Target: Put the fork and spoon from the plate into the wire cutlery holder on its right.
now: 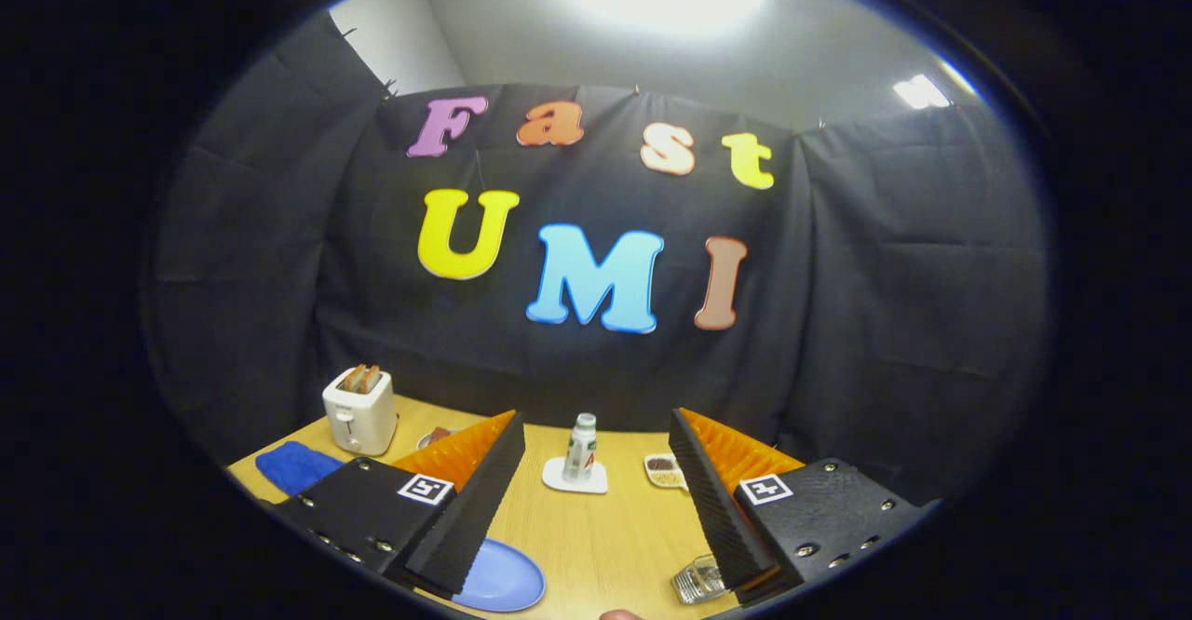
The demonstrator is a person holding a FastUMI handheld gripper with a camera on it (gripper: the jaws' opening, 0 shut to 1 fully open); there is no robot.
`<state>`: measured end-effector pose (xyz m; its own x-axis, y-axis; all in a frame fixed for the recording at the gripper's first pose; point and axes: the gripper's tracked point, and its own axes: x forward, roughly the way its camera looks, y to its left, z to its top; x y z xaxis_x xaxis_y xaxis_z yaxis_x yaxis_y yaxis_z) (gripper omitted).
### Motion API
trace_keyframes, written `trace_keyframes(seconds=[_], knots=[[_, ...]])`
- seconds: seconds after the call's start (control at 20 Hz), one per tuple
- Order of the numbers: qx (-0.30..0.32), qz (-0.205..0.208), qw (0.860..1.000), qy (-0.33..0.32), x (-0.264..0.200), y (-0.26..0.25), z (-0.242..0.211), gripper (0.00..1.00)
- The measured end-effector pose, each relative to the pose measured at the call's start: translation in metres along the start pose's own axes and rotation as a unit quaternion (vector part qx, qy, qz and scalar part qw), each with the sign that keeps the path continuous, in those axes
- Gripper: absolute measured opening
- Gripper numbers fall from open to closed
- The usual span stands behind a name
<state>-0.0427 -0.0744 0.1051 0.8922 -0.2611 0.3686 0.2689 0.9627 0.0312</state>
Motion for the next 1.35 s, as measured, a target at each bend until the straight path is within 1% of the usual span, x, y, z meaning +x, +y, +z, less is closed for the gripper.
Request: trace_keyframes(seconds=[0.05,0.1,0.15,0.2,0.25,0.3,0.45,0.8,0.95,1.1,1.25,1.35], knots=[[0.009,-0.018,0.999,-0.03,-0.003,-0.004,0.008,0.96],[0.017,-0.032,0.998,-0.044,-0.007,-0.006,0.011,0.96],[0.011,-0.04,0.998,-0.037,-0.013,-0.009,0.005,0.96],[-0.005,-0.039,0.999,-0.016,-0.02,-0.009,-0.003,0.96],[-0.021,-0.032,0.999,0.003,-0.021,-0.005,-0.016,0.96],[-0.03,-0.02,0.999,0.014,-0.02,0.003,-0.019,0.96],[-0.029,0.016,0.999,0.025,-0.009,0.029,-0.018,0.96],[-0.009,0.042,0.999,0.024,-0.013,0.059,-0.019,0.96],[-0.006,0.061,0.997,0.036,-0.013,0.076,-0.024,0.96],[-0.008,0.085,0.996,0.038,-0.015,0.098,-0.022,0.96],[-0.019,0.114,0.992,0.052,-0.023,0.126,-0.031,0.96],[-0.018,0.144,0.987,0.068,-0.032,0.15,-0.037,0.96]])
